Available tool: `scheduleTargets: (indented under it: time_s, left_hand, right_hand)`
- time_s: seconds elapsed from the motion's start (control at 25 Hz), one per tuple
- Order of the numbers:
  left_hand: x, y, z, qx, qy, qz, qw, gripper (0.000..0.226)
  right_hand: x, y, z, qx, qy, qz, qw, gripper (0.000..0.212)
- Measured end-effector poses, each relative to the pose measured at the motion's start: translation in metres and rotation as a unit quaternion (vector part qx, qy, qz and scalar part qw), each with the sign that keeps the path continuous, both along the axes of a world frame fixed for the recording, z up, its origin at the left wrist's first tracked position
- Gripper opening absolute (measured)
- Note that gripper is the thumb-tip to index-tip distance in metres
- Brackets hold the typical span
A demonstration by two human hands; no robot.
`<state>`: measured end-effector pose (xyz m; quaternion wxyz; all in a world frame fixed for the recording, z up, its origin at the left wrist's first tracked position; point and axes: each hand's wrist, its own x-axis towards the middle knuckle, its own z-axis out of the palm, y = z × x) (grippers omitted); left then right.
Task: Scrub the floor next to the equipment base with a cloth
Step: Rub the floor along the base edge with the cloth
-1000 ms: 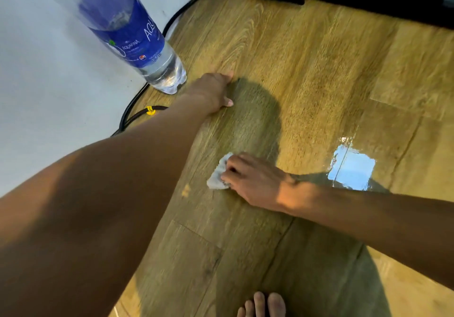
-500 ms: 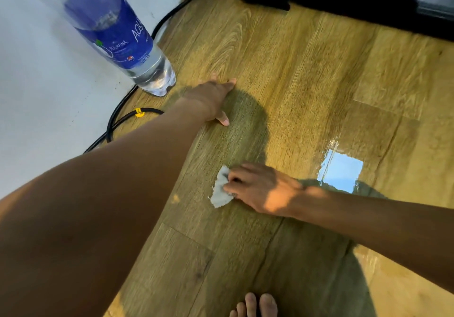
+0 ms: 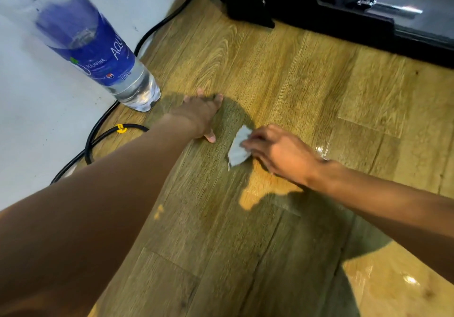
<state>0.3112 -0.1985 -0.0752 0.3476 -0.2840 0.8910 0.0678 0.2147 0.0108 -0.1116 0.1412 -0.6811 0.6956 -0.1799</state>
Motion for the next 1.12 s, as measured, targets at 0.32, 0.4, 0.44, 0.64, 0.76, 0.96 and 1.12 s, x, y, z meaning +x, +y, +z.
scheduleTargets:
  time_s: [0.32, 0.4, 0.44, 0.64, 0.76, 0.96, 1.12]
  left_hand:
    - [-0.010, -0.001, 0.003, 0.000, -0.029, -0.001, 1.000, 0.124]
    - [-0.011, 0.000, 0.001, 0.003, -0.036, 0.004, 0.999, 0.123]
    - [-0.012, -0.001, -0.001, 0.006, -0.038, 0.006, 0.999, 0.123]
    - [-0.011, -0.003, -0.005, 0.008, -0.042, 0.006, 0.999, 0.123]
    - [-0.012, -0.003, -0.006, 0.014, -0.039, 0.004, 0.999, 0.123]
    - [-0.008, -0.004, -0.006, 0.015, -0.032, -0.003, 0.999, 0.123]
    - [-0.005, -0.004, -0.007, 0.020, -0.020, -0.004, 1.000, 0.123]
  right_hand:
    - [-0.015, -0.002, -0.001, 0.008, 0.019, -0.013, 1.000, 0.030]
    - [-0.048, -0.021, -0.001, -0.011, 0.017, -0.088, 0.996, 0.026]
    - [-0.060, -0.029, 0.000, -0.023, 0.017, -0.133, 0.991, 0.025]
    - [-0.041, -0.016, -0.006, -0.022, 0.035, -0.053, 0.998, 0.027]
    - [-0.092, -0.036, 0.001, -0.002, 0.039, -0.100, 0.994, 0.029]
    - [-0.101, -0.047, -0.005, -0.007, 0.067, -0.186, 0.980, 0.029]
    - [-0.133, -0.048, 0.002, 0.013, 0.040, -0.149, 0.988, 0.030]
